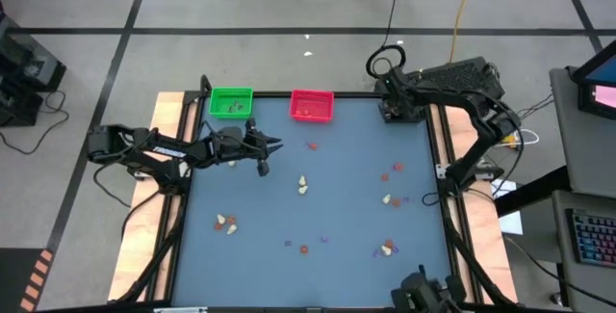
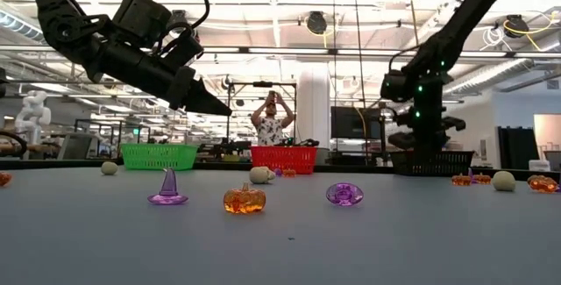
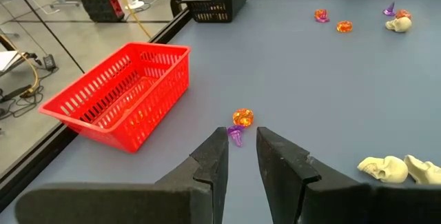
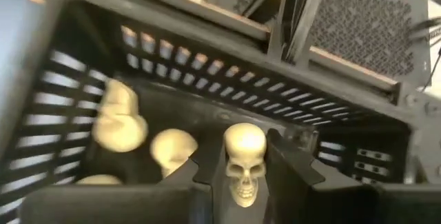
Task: Sort Halloween decoration
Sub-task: Put the white skull toy into the black bin, then put the purple witch hat toy into the green bin
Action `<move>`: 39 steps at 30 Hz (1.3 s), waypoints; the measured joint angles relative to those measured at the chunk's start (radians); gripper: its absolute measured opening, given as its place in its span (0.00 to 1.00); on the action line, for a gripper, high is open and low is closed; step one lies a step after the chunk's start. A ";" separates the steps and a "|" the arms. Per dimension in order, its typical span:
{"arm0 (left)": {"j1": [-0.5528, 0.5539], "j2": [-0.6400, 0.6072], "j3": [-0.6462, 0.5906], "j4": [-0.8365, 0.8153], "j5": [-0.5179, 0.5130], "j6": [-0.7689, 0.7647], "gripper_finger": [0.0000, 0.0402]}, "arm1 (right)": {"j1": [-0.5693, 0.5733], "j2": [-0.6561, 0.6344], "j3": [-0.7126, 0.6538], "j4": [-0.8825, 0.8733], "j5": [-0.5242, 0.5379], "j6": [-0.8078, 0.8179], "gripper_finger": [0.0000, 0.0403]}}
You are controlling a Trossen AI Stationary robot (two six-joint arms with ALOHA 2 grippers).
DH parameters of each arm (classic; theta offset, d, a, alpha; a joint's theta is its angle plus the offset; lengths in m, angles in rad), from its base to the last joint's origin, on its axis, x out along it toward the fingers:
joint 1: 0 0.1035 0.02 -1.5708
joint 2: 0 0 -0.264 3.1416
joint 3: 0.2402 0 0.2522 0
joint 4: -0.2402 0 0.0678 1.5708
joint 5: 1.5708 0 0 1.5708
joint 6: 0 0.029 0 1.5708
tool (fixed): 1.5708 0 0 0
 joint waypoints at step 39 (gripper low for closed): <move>0.000 0.000 0.000 0.000 0.000 -0.002 0.21 | 0.627 -0.162 -0.108 -0.045 -0.251 0.223 0.01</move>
